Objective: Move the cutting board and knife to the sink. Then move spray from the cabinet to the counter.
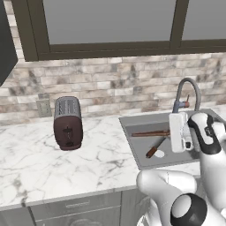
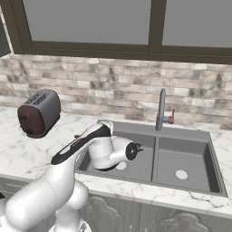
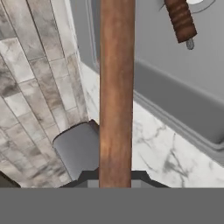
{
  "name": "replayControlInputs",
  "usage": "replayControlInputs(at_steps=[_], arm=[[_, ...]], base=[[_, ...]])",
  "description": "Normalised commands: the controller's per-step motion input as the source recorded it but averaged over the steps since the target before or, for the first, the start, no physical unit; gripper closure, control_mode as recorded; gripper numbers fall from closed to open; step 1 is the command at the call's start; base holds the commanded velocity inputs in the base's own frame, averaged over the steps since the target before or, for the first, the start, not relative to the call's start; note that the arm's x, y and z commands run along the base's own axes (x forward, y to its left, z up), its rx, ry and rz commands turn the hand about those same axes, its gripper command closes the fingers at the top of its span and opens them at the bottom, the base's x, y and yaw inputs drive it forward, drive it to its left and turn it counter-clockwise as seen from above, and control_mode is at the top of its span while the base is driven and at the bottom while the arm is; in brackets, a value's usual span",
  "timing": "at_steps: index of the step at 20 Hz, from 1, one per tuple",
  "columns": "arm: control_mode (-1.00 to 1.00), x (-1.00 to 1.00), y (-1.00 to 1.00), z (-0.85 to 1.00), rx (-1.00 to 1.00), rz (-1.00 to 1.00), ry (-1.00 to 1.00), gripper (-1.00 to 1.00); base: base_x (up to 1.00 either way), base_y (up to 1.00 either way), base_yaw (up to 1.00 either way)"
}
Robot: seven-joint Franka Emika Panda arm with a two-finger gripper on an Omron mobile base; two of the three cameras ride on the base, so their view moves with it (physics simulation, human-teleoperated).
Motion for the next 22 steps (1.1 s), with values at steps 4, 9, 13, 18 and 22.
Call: replayControlInputs(at_steps=[4, 9, 13, 18, 22], arm=[[-1.00, 0.32, -0.21, -0.44, 0.00, 0.08, -0.01, 1.00], [-1.00, 0.40, -0.10, -0.54, 0.00, 0.08, -0.16, 1.00], [-1.00, 0.46, -0.15, -0.40, 0.00, 0.11, -0.17, 1.00], [-1.00, 0.33, -0.43, -0.30, 0.00, 0.05, 0.00, 1.00], [-1.00, 0.20, -0.52, -0.19, 0.00, 0.00, 0.01, 1.00]], base=[[0.00, 0.00, 0.00], [0.00, 0.00, 0.00], [0.00, 0.00, 0.00], [0.00, 0.00, 0.00], [0.00, 0.00, 0.00]])
